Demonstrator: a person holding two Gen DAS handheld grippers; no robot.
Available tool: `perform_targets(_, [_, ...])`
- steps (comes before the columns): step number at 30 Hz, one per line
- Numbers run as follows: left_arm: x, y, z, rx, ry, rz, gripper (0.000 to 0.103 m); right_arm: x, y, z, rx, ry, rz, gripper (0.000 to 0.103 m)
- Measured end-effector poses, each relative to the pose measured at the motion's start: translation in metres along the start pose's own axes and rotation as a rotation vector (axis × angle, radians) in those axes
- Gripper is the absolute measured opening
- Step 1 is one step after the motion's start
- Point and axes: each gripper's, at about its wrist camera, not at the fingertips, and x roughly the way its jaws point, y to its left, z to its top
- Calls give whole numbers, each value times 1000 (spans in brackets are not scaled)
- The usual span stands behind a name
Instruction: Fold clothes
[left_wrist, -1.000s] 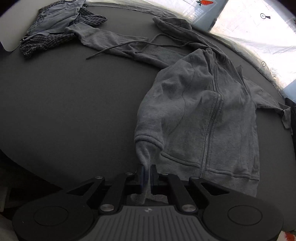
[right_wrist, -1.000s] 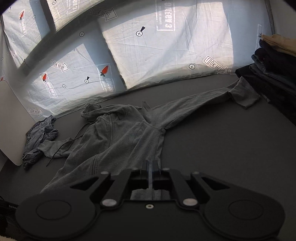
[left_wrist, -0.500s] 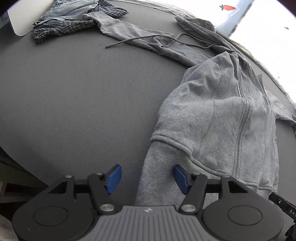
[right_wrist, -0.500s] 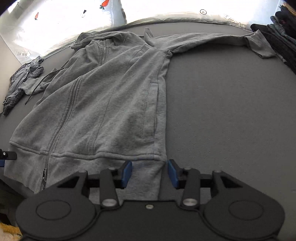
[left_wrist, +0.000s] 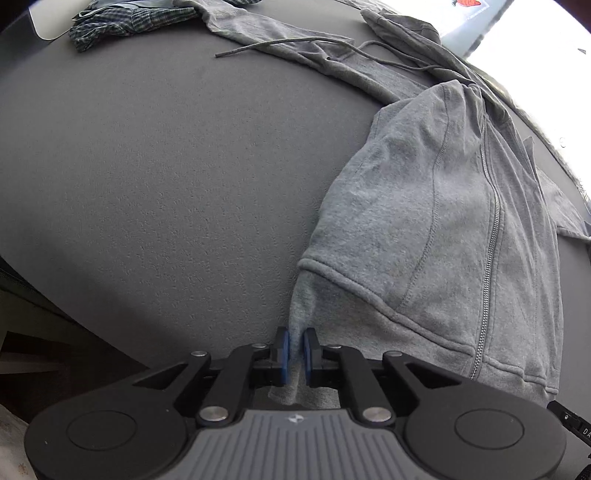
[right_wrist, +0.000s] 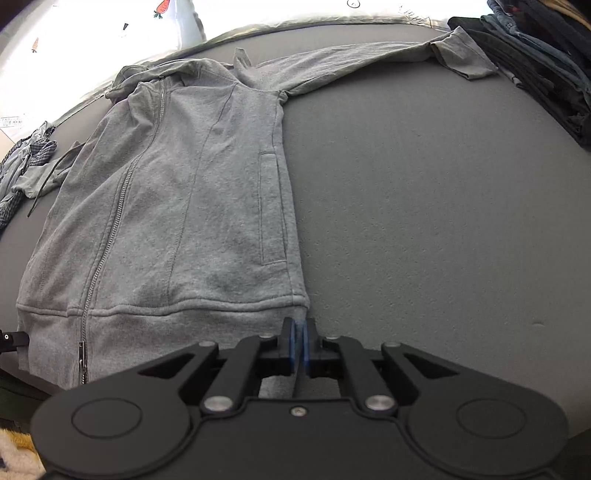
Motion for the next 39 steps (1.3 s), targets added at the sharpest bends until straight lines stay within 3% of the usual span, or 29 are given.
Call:
perform_targets(1, [-3, 2, 2, 2, -14, 4, 28, -1, 2, 2, 2, -15, -24, 26])
perform_targets(2, [-6, 3, 4, 5, -27, 7, 31, -2, 5, 4, 6, -33, -49, 49])
perform_targets(4, [-15, 7, 10, 2, -66, 14, 37, -1, 8, 11, 21, -75, -66, 69])
perform_targets(6, [-21, 15, 20, -10, -88, 24, 46, 4, 12, 18, 36, -90, -48, 75])
perform_targets(8, [-25, 24, 31, -22, -108, 35, 53, 10, 20, 25, 48, -106, -28, 97])
perform_targets(9, [-25, 30, 37, -31, -113, 40, 55, 14, 27, 29, 49, -108, -19, 101])
perform_targets(15, [-21, 65, 88, -102, -120, 53, 57, 40, 80, 54, 24, -94, 20, 103])
perform_targets(21, [-12, 89, 151, -133, -182, 59, 65, 63, 125, 88, -43, -92, -5, 103])
perform_targets(27, [24, 104, 221, -178, -209, 41, 65, 86, 154, 128, -98, -110, -38, 103])
perform_targets(35, [85, 107, 315, -159, -194, 50, 65, 115, 174, 178, 6, -102, -85, 103])
perform_targets(39, [105, 109, 341, -156, -205, 58, 64, 125, 187, 182, 12, -88, -114, 103])
